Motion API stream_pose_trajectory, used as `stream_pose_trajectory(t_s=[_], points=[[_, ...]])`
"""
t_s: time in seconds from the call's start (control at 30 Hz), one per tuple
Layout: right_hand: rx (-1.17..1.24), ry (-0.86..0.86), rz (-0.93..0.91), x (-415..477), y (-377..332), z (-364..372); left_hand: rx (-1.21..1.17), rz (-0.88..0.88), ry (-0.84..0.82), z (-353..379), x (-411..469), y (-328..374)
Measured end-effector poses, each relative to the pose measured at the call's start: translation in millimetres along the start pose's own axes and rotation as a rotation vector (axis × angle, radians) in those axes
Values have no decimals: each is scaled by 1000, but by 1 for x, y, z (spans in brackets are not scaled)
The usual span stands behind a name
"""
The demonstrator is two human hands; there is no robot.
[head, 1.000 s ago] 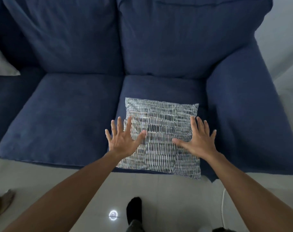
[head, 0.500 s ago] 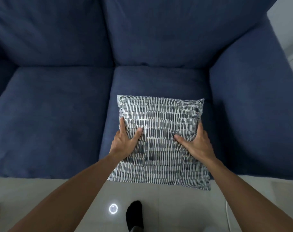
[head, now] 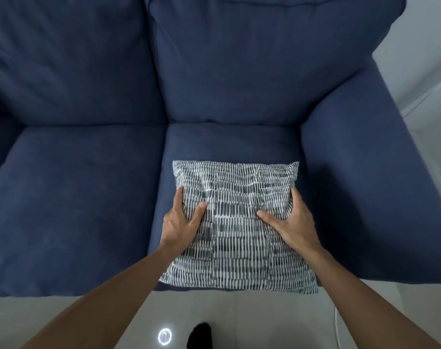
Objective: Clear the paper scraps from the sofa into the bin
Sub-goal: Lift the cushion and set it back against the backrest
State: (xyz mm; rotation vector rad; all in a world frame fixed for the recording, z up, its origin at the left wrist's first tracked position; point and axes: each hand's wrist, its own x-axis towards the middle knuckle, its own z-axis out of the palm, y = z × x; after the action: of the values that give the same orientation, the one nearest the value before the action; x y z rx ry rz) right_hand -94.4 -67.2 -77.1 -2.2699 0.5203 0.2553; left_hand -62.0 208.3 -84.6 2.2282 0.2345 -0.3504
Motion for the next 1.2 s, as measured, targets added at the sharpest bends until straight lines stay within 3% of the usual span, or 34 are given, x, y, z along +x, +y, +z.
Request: stream_pose_trajectory(t_s=[0.5,0.83,1.2], points=[[71,376,-344,135,-99,-77,-212,442,310,-42,126,126],[163,408,-443,256,-96,-48,-171,406,371,3,237,128],[179,366,-419,296,-71,-20,-82,332,316,26,280,106]])
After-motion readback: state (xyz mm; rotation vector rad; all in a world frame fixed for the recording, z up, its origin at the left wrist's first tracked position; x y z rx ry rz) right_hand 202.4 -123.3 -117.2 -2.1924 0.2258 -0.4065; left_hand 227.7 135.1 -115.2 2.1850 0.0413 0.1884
